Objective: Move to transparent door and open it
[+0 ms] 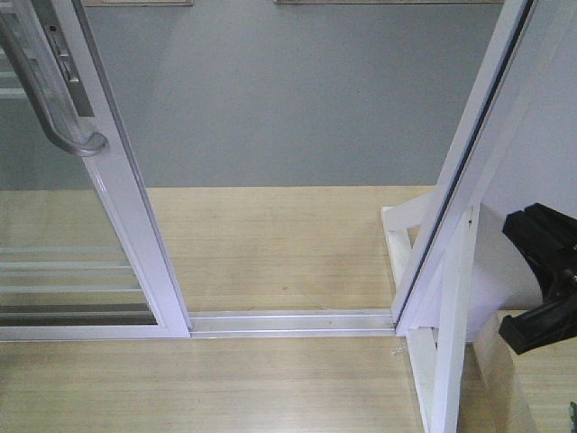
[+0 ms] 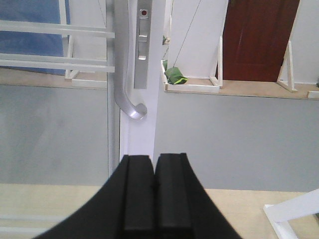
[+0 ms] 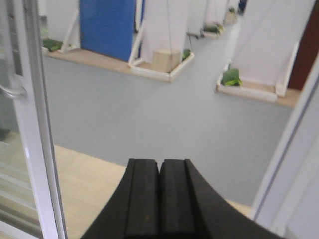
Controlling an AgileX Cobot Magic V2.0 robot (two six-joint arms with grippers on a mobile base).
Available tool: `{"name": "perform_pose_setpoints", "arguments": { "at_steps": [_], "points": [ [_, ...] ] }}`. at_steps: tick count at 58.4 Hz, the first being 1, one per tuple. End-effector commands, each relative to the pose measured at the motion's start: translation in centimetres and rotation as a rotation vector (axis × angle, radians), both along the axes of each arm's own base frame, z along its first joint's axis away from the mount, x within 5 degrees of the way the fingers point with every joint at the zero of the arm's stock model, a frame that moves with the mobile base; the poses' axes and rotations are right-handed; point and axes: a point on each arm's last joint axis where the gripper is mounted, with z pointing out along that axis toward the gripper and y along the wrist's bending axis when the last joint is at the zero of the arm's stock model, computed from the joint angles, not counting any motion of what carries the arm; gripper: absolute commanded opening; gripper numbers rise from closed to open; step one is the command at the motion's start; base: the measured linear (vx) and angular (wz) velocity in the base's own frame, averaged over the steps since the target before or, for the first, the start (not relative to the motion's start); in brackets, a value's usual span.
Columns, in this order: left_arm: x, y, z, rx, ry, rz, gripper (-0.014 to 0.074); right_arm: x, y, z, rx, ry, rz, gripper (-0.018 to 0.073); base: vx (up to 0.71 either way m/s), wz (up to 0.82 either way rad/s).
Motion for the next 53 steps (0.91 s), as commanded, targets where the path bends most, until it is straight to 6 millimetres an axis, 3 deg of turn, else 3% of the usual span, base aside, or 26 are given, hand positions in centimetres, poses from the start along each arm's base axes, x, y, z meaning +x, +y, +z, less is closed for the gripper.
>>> {"name": "perform_pose_setpoints", "arguments": {
  "at_steps": [1,9,21,30,53],
  "points": [
    [0.0,-0.1,0.6,-0.005,-0.089,-0.008,0.0003,-0.2,-1.2,1.3,0.015,-0.052,-0.101,-0.0003,0.00,0.00],
    [0.0,-0.1,0.6,-0.005,-0.089,-0.008,0.0003,-1.7,-2.7,1.0,-0.020,-0.122,-0.227,-0.0003,0.00,0.00],
    [0.0,-0.1,0.6,-0.005,-0.089,-0.008,0.0003,-4.3,-3.9,-3.2,0.026,-0.230,-0.381,-0.0003,0.00,0.00],
    [0.0,-0.1,0.6,-0.005,-0.089,-0.008,0.0003,-5.0,-4.1,-6.1,0.043,-0.255,-0.416,-0.0003,0.00,0.00],
    [0.0,-0.1,0.6,-0.005,-0.089,-0.008,0.0003,-5.0,-4.0,-6.4,0.040,-0.211,-0.414,-0.0003,0.00,0.00]
  ]
}}
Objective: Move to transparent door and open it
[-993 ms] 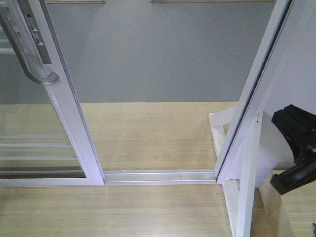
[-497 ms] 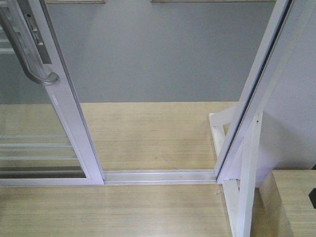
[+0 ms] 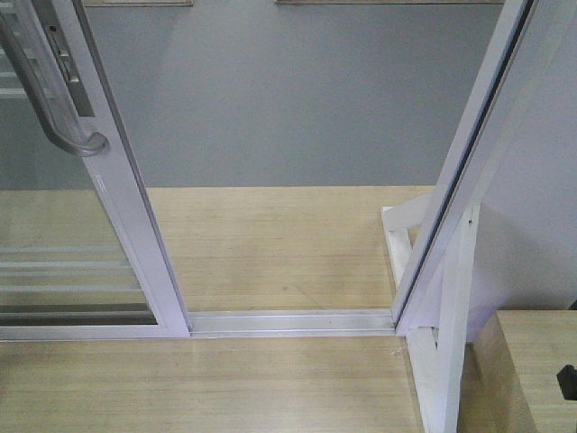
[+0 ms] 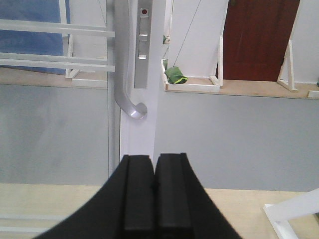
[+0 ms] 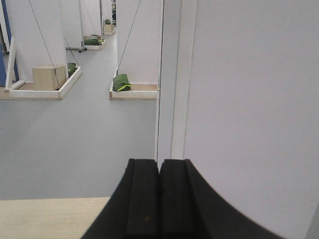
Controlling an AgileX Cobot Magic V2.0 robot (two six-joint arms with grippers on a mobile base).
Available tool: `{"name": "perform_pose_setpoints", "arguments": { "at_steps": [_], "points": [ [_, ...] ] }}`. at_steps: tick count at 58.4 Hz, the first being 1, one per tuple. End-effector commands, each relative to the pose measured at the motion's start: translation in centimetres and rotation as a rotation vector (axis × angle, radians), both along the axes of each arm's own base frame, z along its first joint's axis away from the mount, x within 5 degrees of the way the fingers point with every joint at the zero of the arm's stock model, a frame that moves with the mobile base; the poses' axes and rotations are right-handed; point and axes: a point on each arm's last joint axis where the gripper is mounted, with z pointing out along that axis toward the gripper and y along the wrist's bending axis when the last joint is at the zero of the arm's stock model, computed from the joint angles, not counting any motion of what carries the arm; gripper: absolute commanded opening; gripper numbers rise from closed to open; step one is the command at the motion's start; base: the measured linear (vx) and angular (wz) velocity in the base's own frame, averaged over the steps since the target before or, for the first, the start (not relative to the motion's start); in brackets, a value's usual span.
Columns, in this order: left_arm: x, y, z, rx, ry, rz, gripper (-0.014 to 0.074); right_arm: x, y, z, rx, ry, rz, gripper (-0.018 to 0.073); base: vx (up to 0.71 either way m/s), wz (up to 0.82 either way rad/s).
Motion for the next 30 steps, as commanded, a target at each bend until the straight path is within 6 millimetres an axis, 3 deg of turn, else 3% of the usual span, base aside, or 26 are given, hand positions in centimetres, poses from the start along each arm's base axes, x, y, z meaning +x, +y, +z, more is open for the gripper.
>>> {"name": "perform_pose_setpoints", "arguments": {
  "at_steps": [1,30],
  "points": [
    [-0.05,-0.07,0.59,-0.005,-0.091,-0.008,0.0003,-0.06,-0.08,0.59,-0.005,-0.081,-0.012,-0.0003,0.00,0.00],
    [-0.05,-0.07,0.59,-0.005,-0.091,-0.008,0.0003,-0.06,-0.08,0.59,-0.005,-0.081,-0.012,-0.0003,0.00,0.00]
  ]
}}
